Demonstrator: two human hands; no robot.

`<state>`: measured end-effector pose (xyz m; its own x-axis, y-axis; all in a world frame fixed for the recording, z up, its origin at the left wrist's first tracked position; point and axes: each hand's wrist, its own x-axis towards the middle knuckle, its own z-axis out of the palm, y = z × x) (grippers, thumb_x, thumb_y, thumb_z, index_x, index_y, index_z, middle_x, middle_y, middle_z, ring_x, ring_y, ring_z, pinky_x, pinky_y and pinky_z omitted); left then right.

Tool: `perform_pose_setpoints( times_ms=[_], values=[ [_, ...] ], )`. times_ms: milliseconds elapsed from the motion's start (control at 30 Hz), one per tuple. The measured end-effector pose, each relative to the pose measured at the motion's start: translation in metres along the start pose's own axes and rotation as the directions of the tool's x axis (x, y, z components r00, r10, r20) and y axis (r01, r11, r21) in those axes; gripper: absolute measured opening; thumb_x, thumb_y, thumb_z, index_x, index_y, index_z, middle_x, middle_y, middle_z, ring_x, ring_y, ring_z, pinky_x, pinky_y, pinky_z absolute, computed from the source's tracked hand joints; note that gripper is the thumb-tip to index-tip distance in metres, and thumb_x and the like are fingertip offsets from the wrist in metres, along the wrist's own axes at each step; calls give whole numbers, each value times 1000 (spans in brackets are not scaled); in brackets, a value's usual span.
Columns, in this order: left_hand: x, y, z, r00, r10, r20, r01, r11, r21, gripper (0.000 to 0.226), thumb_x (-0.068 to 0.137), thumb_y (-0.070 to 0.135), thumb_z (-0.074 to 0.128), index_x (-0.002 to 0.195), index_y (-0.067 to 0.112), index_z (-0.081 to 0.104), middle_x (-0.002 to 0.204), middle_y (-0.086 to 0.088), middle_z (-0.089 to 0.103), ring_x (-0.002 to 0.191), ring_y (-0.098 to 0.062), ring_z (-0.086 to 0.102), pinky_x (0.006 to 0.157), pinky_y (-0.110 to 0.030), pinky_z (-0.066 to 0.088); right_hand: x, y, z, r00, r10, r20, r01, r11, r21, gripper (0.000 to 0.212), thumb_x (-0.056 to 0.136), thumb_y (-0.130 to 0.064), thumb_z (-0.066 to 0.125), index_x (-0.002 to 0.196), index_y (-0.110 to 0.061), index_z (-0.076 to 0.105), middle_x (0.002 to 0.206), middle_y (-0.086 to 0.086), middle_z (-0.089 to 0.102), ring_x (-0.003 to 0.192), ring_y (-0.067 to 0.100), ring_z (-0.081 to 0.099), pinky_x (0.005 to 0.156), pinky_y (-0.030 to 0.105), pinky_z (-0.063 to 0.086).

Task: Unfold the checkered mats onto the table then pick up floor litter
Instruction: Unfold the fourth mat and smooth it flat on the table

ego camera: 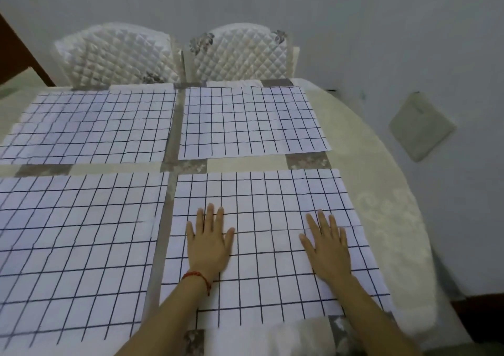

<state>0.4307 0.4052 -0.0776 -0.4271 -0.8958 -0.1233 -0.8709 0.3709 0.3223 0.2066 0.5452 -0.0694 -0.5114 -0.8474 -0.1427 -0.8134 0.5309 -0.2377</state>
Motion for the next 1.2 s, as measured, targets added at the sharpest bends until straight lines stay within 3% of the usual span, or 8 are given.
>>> perform_pose_setpoints(
  times_ms=[400,633,800,900,967,1033,1133,1200],
  values=[
    [-3,3,-2,999,-50,-13,50,999,-9,86,64,70,-30,138,28,-15,155,5,-11,143,-18,-14,113,-42,-14,8,-19,-13,998,-24,-50,26,999,27,90,70,-75,-18,145,-30,4,151,-11,-10,144,15,-11,113,37,-17],
    [-3,2,2,998,-49,-42,48,999,-17,85,68,70,-24,141,28,-10,148,10,-16,141,-14,-16,114,-40,-15,28,-113,5,942,-334,39,329,940,87,76,80,-61,-8,146,-29,10,154,-9,-5,142,14,-12,119,43,-4],
    [-3,2,-1,999,-44,-21,45,999,5,80,68,69,-25,138,32,-17,150,10,-19,138,-12,-23,107,-34,-28,41,-24,1,997,-67,-45,68,997,24,72,83,-63,4,146,-28,12,157,-3,5,145,19,-2,116,41,-1],
    [-3,2,-1,998,-50,-23,50,999,11,79,67,68,-26,138,32,-18,148,10,-22,139,-13,-23,110,-37,-25,35,29,-19,980,195,-41,-194,981,10,67,89,-59,7,147,-26,7,158,0,0,145,20,-5,119,45,-2],
    [-3,3,0,998,-48,-32,48,999,10,80,67,68,-26,138,32,-17,147,10,-22,140,-14,-22,113,-40,-19,32,21,-23,969,232,-88,-233,972,1,65,92,-54,7,147,-21,9,158,2,1,145,22,-5,119,46,-4],
    [-3,3,1,998,-47,-41,47,999,-5,81,69,68,-24,140,31,-13,148,10,-19,141,-15,-19,114,-42,-17,31,-20,-20,988,63,-142,-58,997,41,74,86,-60,-5,146,-20,10,156,0,0,145,20,-6,117,40,-7],
    [-3,2,1,998,-47,-44,47,999,-4,81,69,69,-23,140,31,-13,152,9,-16,142,-16,-17,113,-41,-17,20,-84,9,961,-277,-31,278,960,36,64,90,-56,2,145,-25,10,152,-6,-4,143,16,-4,117,34,-7],
    [-4,2,1,998,-48,-41,48,999,1,81,68,69,-24,139,31,-15,152,9,-16,142,-16,-17,114,-41,-17,12,-89,20,951,-309,-12,309,951,-17,62,91,-57,3,145,-27,12,153,-6,1,144,19,3,115,36,-4]
  ],
)
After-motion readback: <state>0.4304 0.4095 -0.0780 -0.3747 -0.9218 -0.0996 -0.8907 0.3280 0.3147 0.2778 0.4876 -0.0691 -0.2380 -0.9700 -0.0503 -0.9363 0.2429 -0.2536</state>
